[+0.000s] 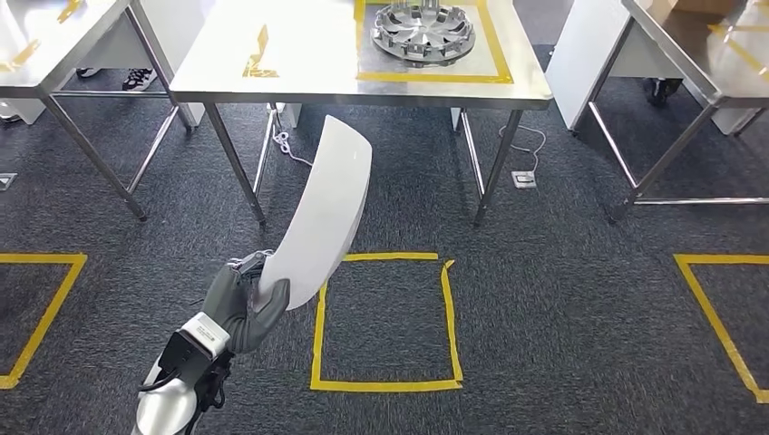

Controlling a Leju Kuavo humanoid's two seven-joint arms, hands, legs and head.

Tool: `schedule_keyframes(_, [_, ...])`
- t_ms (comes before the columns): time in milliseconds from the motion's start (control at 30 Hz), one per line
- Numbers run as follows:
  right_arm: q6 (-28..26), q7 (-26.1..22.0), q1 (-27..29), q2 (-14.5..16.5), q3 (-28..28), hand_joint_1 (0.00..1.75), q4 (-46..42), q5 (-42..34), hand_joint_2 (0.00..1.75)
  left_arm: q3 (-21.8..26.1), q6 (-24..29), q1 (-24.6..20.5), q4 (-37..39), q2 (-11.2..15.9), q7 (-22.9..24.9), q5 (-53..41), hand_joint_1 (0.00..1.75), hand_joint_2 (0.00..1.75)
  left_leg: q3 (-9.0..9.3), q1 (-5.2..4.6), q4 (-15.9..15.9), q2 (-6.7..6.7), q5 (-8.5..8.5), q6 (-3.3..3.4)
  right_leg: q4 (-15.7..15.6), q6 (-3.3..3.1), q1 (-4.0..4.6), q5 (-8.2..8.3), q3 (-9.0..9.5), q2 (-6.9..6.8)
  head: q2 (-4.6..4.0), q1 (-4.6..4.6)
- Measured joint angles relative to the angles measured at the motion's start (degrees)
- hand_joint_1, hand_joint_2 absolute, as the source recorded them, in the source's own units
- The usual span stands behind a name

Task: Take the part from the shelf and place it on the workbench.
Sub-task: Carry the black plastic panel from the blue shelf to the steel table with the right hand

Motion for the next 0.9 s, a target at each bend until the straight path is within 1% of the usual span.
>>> schedule_keyframes(33, [0.01, 0.0, 0.16, 0.0, -0.03, 0.0, 0.01, -0.03, 0.0, 0.0, 0.01, -0.02, 0.08, -0.04, -0.01, -0.08, 1.75, 1.75, 1.03, -0.04, -0.01, -0.1, -0.97, -0.11, -3.3, -0.34, 0.08, 4.64, -0.57, 0.01, 0.0, 0.04])
schedule_keyframes(67, [0.02, -0.01, 0.25, 0.0, -0.11, 0.0, 0.01, -0.09, 0.0, -0.01, 0.01, -0.04, 0.23, -0.08, -0.03, -0.17, 1.75, 1.75, 1.98, -0.14, 0.23, -0.25, -1.97, -0.29, -6.32, -0.64, 0.28, 9.77, -1.07, 0.07, 0.0, 0.04])
schedule_keyframes(100, [0.02, 0.0, 0.28, 0.0, -0.21, 0.0, 0.02, -0.18, 0.0, -0.02, 0.03, -0.06, 0.37, -0.13, -0.05, -0.25, 1.75, 1.75, 2.57, -0.26, 0.48, -0.41, -2.99, -0.55, -8.5, -0.91, 0.48, 14.3, -1.15, 0.18, 0.0, 0.04])
schedule_keyframes(133, [0.02, 0.0, 0.32, 0.0, -0.31, 0.0, 0.02, -0.26, 0.0, -0.04, 0.04, -0.07, 0.49, -0.15, -0.1, -0.3, 1.75, 1.75, 3.18, -0.36, 0.9, -0.58, -3.74, -0.82, -9.73, -1.16, 0.63, 17.38, -1.08, 0.3, 0.0, 0.0])
schedule_keyframes(167, [0.03, 0.0, 0.26, 0.0, -0.38, 0.0, 0.02, -0.34, 0.0, -0.05, 0.08, -0.07, 0.55, -0.17, -0.18, -0.35, 1.75, 1.75, 3.78, -0.47, 1.42, -0.74, -4.28, -1.16, -9.99, -1.39, 0.7, 18.45, -0.8, 0.43, 0.0, -0.02])
schedule_keyframes(200, [0.05, 0.01, 0.2, 0.02, -0.4, 0.0, 0.02, -0.39, 0.0, -0.06, 0.16, -0.08, 0.52, -0.2, -0.26, -0.41, 1.75, 1.75, 4.19, -0.52, 1.8, -0.75, -4.74, -1.51, -10.08, -1.73, 0.59, 19.22, -0.1, 0.48, 0.0, 0.0])
schedule_keyframes(233, [0.09, 0.01, 0.13, 0.05, -0.42, 0.0, 0.02, -0.42, 0.0, -0.07, 0.24, -0.1, 0.5, -0.17, -0.37, -0.52, 1.75, 1.75, 4.53, -0.51, 2.52, -0.56, -5.11, -1.82, -10.26, -2.13, 0.47, 19.77, 0.49, 0.48, 0.0, -0.01])
schedule_keyframes(267, [0.16, 0.01, -0.01, 0.09, -0.46, 0.0, 0.02, -0.44, 0.0, -0.07, 0.31, -0.15, 0.48, -0.15, -0.48, -0.66, 1.75, 1.75, 4.07, -0.5, 3.82, -0.22, -5.82, -2.12, -10.31, -2.53, 0.37, 19.92, 1.01, 0.44, 0.0, -0.08])
schedule_keyframes(300, [0.25, 0.03, -0.21, 0.11, -0.54, 0.0, 0.01, -0.46, 0.0, -0.07, 0.38, -0.18, 0.46, -0.13, -0.56, -0.8, 1.75, 1.75, 2.97, -0.44, 6.0, 0.12, -7.05, -2.39, -10.34, -2.86, 0.32, 19.78, 1.37, 0.41, 0.0, -0.15])
schedule_keyframes(333, [0.32, 0.06, -0.38, 0.12, -0.64, 0.0, 0.01, -0.48, 0.0, -0.07, 0.42, -0.16, 0.45, -0.1, -0.62, -0.94, 1.75, 1.75, 1.15, -0.34, 9.07, 0.44, -8.68, -2.62, -10.35, -3.1, 0.33, 19.53, 1.53, 0.4, 0.0, -0.22])
schedule_keyframes(367, [0.38, 0.1, -0.5, 0.11, -0.77, 0.0, 0.0, -0.49, 0.0, -0.07, 0.44, -0.11, 0.46, -0.08, -0.65, -1.03, 1.75, 1.75, -1.05, -0.24, 12.39, 0.58, -10.39, -2.82, -10.33, -3.21, 0.33, 19.3, 1.56, 0.41, 0.0, -0.29])
schedule_keyframes(400, [0.45, 0.14, -0.56, 0.11, -0.88, 0.0, 0.01, -0.49, 0.0, -0.07, 0.45, 0.0, 0.49, -0.05, -0.66, -1.09, 1.75, 1.75, -3.14, -0.1, 15.12, 0.61, -11.62, -3.03, -10.26, -3.23, 0.33, 19.04, 1.6, 0.42, 0.0, -0.26])
schedule_keyframes(433, [0.52, 0.16, -0.56, 0.11, -0.96, 0.0, 0.01, -0.49, 0.0, -0.07, 0.45, 0.1, 0.51, -0.02, -0.66, -1.14, 1.75, 1.75, -4.58, 0.02, 16.36, 0.63, -11.81, -3.18, -10.17, -3.18, 0.32, 18.75, 1.71, 0.42, 0.0, -0.26])
schedule_keyframes(467, [0.67, 0.17, -0.54, 0.13, -1.01, 0.0, 0.02, -0.49, 0.0, -0.07, 0.45, 0.16, 0.53, 0.01, -0.66, -1.16, 1.75, 1.75, -5.1, 0.14, 15.65, 0.66, -10.61, -3.28, -10.02, -3.07, 0.28, 18.44, 1.9, 0.43, 0.0, -0.27])
schedule_keyframes(500, [0.82, 0.18, -0.52, 0.17, -1.04, 0.0, 0.02, -0.49, 0.0, -0.07, 0.44, 0.18, 0.54, 0.03, -0.66, -1.16, 1.75, 1.75, -4.74, 0.26, 13.12, 0.71, -8.23, -3.33, -9.85, -2.92, 0.21, 18.08, 2.18, 0.45, 0.0, -0.26])
schedule_keyframes(533, [0.97, 0.18, -0.51, 0.22, -1.07, 0.0, 0.02, -0.5, 0.0, -0.07, 0.39, 0.17, 0.54, 0.04, -0.65, -1.13, 1.75, 1.75, -3.82, 0.35, 9.49, 0.78, -5.47, -3.33, -9.67, -2.71, 0.14, 17.72, 2.48, 0.46, 0.0, -0.27])
schedule_keyframes(567, [1.11, 0.17, -0.52, 0.27, -1.1, 0.0, 0.02, -0.5, 0.0, -0.07, 0.27, 0.15, 0.59, 0.06, -0.61, -1.04, 1.75, 1.75, -3.01, 0.31, 6.33, 0.85, -3.58, -3.27, -9.52, -2.45, 0.09, 17.45, 2.74, 0.51, 0.0, -0.28])
schedule_keyframes(600, [1.21, 0.17, -0.58, 0.32, -1.14, 0.0, 0.02, -0.5, 0.0, -0.08, 0.07, 0.11, 0.64, 0.08, -0.51, -0.9, 1.75, 1.75, -2.48, 0.24, 4.15, 0.92, -2.53, -2.99, -9.42, -2.15, 0.09, 17.28, 2.85, 0.54, 0.0, -0.34])
schedule_keyframes(633, [1.3, 0.16, -0.62, 0.34, -1.19, 0.0, 0.02, -0.5, 0.0, -0.08, -0.16, 0.08, 0.69, 0.09, -0.36, -0.71, 1.75, 1.75, -2.26, 0.15, 3.15, 0.93, -2.06, -2.62, -9.4, -1.85, 0.13, 17.18, 2.88, 0.57, 0.0, -0.35])
schedule_keyframes(667, [1.37, 0.16, -0.67, 0.34, -1.24, 0.0, 0.02, -0.5, 0.0, -0.08, -0.4, 0.06, 0.75, 0.1, -0.19, -0.51, 1.75, 1.75, -2.27, 0.09, 3.03, 0.91, -2.05, -2.3, -9.39, -1.67, 0.23, 17.09, 2.84, 0.57, 0.0, -0.35])
schedule_keyframes(700, [1.41, 0.16, -0.7, 0.35, -1.27, 0.0, 0.02, -0.49, 0.0, -0.08, -0.6, -0.01, 0.77, 0.08, -0.02, -0.33, 1.75, 1.75, -2.2, 0.13, 2.94, 0.87, -1.67, -2.05, -9.44, -1.96, 0.34, 17.14, 2.78, 0.55, 0.0, -0.33])
schedule_keyframes(733, [1.44, 0.15, -0.7, 0.35, -1.29, 0.0, 0.02, -0.49, 0.0, -0.07, -0.73, -0.08, 0.77, 0.05, 0.1, -0.2, 1.75, 1.75, -2.13, 0.15, 2.86, 0.8, -1.28, -1.97, -9.54, -2.45, 0.44, 17.16, 2.84, 0.52, 0.0, -0.26])
schedule_keyframes(800, [1.49, 0.14, -0.71, 0.35, -1.31, 0.0, 0.02, -0.49, 0.0, -0.07, -0.89, -0.25, 0.77, -0.05, 0.27, -0.01, 1.75, 1.75, -2.1, 0.14, 2.8, 0.74, -1.2, -1.85, -9.83, -3.42, 0.56, 17.37, 3.03, 0.5, 0.0, -0.21])
schedule_keyframes(833, [1.51, 0.13, -0.71, 0.35, -1.31, 0.0, 0.02, -0.49, 0.0, -0.07, -0.92, -0.28, 0.76, -0.1, 0.33, 0.05, 1.75, 1.75, -2.08, 0.12, 2.8, 0.74, -1.22, -1.71, -10.01, -3.43, 0.58, 17.41, 3.15, 0.5, 0.0, -0.19])
schedule_keyframes(900, [1.55, 0.12, -0.71, 0.36, -1.31, 0.0, 0.02, -0.49, 0.0, -0.08, -0.97, -0.32, 0.77, -0.14, 0.46, 0.16, 1.75, 1.75, -2.06, 0.08, 2.8, 0.76, -1.24, -1.39, -10.33, -3.16, 0.58, 17.56, 3.32, 0.51, 0.0, -0.18])
